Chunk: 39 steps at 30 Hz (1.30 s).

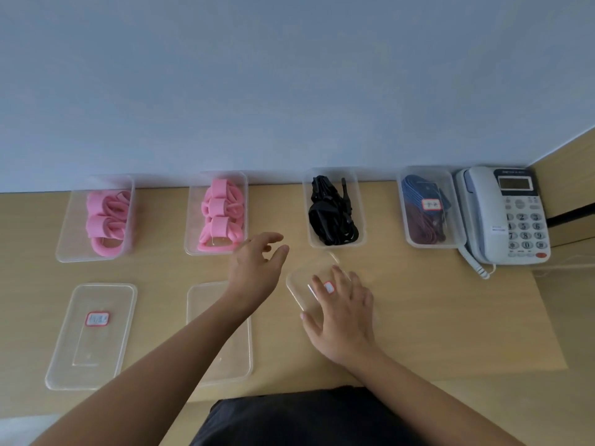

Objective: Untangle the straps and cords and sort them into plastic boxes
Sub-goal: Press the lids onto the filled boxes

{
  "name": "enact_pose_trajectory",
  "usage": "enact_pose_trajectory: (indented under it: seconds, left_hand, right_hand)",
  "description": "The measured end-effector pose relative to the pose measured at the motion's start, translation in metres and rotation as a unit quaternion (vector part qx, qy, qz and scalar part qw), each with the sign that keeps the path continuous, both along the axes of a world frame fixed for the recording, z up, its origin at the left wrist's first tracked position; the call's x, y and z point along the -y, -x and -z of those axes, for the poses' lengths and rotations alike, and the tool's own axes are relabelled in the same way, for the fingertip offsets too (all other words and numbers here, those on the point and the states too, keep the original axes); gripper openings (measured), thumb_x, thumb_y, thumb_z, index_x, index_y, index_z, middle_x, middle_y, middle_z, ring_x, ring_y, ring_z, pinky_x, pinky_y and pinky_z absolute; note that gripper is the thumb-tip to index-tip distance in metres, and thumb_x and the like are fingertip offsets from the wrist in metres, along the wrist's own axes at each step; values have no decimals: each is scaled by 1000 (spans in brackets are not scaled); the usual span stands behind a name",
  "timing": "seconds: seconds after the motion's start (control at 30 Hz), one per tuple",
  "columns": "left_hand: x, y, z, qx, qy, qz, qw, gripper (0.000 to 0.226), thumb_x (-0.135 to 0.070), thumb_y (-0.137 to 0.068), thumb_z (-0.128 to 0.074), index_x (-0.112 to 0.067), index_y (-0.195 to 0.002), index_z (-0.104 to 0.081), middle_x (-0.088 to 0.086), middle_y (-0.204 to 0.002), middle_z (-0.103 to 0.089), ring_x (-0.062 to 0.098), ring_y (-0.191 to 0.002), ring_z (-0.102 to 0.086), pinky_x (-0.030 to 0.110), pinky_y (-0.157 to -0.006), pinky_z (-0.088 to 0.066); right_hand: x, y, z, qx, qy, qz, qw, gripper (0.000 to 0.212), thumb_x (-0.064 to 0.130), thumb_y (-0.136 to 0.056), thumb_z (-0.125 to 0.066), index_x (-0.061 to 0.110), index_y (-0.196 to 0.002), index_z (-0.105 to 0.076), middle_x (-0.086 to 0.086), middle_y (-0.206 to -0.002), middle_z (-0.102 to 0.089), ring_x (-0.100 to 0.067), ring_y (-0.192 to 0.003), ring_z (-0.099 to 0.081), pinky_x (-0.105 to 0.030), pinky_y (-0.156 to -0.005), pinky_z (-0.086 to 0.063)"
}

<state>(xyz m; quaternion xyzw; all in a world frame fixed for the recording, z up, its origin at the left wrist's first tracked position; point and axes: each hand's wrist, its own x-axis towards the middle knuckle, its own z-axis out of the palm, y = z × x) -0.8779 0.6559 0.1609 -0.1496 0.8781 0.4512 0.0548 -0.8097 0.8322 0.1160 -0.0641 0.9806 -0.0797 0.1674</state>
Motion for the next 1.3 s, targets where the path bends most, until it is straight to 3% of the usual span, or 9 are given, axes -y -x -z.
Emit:
enact_pose_trajectory:
  seconds: [0.1, 0.3, 0.37, 0.47, 0.63, 0.8, 1.0, 1.13, 1.3]
  left_hand:
    - [0, -1, 0, 6, -28, -15, 999, 23, -25, -98, -68, -18, -120, -73, -6, -118, -73, 11, -105, -66, 34, -94, -53]
    - [0, 17, -13, -29, -47, -30, 998, 22, -31, -100, -65, -22, -119, -72, -14, -109, -70, -3, -98, -63, 21, -82, -48]
    - [0, 30, -17, -30, -60, -56, 996, 15, -33, -101, -64, -28, -112, -73, -18, -101, -70, -6, -95, -62, 23, -81, -50]
    - [-7, 47, -21, -16, -121, -90, 988, 9, -38, -101, -61, -41, -96, -68, -18, -94, -71, 10, -95, -69, 33, -83, -55]
    - [-27, 78, -16, 49, -189, -93, 976, 14, -36, -101, -62, -29, -98, -73, -7, -97, -74, 21, -96, -72, 45, -87, -62]
    - [-37, 105, -4, 113, -255, -113, 954, 24, -27, -93, -75, -19, -115, -73, 4, -101, -76, 23, -91, -75, 36, -73, -63]
    - [-41, 118, 11, 118, -218, -138, 959, 18, -7, -87, -78, -16, -103, -73, 12, -91, -77, 26, -76, -76, 31, -60, -60]
    - [-40, 121, 17, 126, -228, -138, 955, 9, -6, -91, -74, -13, -97, -75, 10, -88, -78, 26, -73, -74, 33, -60, -60]
    - [-45, 124, 18, 125, -192, -137, 964, 12, -5, -93, -70, -16, -96, -71, 13, -93, -73, 24, -72, -69, 34, -60, -59]
  right_hand:
    - [7, -8, -12, -36, 57, -21, 998, 69, 68, -73, -55, 35, -133, -51, -5, -149, -41, -34, -129, -43, -49, -97, -39]
    - [14, -5, -34, -189, 177, -3, 966, 69, 67, -73, -65, 30, -131, -60, -2, -147, -47, -29, -123, -49, -45, -94, -42]
    - [13, 20, -45, -226, 160, 16, 961, 68, 69, -75, -61, 30, -131, -59, -3, -147, -47, -30, -122, -49, -46, -92, -42]
    - [8, 72, -58, -233, 110, 71, 964, 67, 73, -78, -52, 32, -131, -55, -2, -148, -43, -32, -121, -45, -47, -93, -40]
    - [7, 150, -56, -177, 36, 113, 977, 70, 80, -80, -39, 30, -127, -52, -5, -138, -45, -34, -107, -46, -46, -85, -37]
    - [6, 164, -37, -136, -14, 89, 987, 82, 82, -82, -28, 28, -141, -44, -11, -144, -39, -33, -110, -43, -44, -84, -37]
    - [-20, 162, -24, -178, 11, 19, 984, 70, 69, -94, -27, 25, -145, -46, -14, -144, -41, -33, -115, -44, -45, -90, -41]
    - [-27, 166, -11, -130, 48, -18, 990, 68, 61, -99, -23, 22, -155, -27, -19, -163, -12, -36, -151, -8, -49, -121, -20]
    - [-26, 169, -7, -95, 58, -17, 994, 72, 63, -99, -11, 23, -159, -7, -13, -167, 10, -29, -153, 14, -46, -125, -9]
